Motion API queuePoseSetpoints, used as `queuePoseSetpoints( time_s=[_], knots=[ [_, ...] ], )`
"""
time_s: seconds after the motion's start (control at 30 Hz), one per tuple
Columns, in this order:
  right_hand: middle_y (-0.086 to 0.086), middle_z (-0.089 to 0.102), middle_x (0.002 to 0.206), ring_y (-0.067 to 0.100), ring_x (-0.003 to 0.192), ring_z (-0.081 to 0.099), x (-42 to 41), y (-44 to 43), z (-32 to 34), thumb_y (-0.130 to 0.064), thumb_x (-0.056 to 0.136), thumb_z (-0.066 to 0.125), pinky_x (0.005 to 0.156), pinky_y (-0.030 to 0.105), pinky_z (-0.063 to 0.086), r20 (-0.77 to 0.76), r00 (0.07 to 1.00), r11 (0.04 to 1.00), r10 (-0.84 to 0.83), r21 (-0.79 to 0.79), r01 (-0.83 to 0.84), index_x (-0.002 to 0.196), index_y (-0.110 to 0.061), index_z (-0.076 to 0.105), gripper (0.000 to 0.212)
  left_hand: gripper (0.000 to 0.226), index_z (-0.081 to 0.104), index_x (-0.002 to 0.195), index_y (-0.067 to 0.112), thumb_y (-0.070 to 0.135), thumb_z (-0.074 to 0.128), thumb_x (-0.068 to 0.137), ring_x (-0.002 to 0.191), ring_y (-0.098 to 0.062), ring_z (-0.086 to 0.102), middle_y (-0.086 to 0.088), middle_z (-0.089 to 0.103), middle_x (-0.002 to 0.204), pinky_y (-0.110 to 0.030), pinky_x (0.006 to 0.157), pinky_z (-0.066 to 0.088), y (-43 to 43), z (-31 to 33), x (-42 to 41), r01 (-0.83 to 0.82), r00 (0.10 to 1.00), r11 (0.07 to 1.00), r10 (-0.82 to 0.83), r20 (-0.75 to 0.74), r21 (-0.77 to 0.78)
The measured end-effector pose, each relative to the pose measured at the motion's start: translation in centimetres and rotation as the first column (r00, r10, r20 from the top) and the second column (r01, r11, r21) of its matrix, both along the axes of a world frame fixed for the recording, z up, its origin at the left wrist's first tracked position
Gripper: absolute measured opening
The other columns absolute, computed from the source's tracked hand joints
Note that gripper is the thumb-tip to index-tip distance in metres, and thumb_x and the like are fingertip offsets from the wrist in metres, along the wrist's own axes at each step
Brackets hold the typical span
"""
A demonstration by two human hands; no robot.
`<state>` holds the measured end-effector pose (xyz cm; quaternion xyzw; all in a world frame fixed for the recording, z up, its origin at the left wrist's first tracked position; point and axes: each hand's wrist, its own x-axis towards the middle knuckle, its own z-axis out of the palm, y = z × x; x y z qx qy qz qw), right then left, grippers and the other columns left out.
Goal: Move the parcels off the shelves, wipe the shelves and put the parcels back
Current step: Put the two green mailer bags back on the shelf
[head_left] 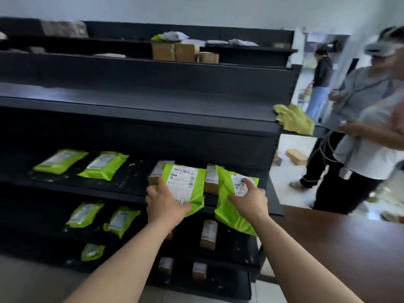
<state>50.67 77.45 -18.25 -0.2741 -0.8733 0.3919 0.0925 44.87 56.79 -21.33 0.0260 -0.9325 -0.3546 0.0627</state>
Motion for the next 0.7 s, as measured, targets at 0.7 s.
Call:
queuePoseSetpoints(
  time_s=[0.7],
  knots=[
    [0.014,0.038,0.129,0.033,0.117,0.043,-8.6,-37.7,12.0,-0.037,0.080,0.068,0.093,0.047,0.049,-0.167,0.905,0.920,0.392,0.079,-0.383,0.145,-0.031,0.035,0.073,0.106,0.016,0.138,0.022,0.045,0.080,0.057,0.116,-0.032,0.034,-0.009,0.025,0.128,-0.043,0.090,0.045,-40.0,12.4,0.8,-0.383,0.916,0.924,0.382,-0.122,0.023]
  ],
)
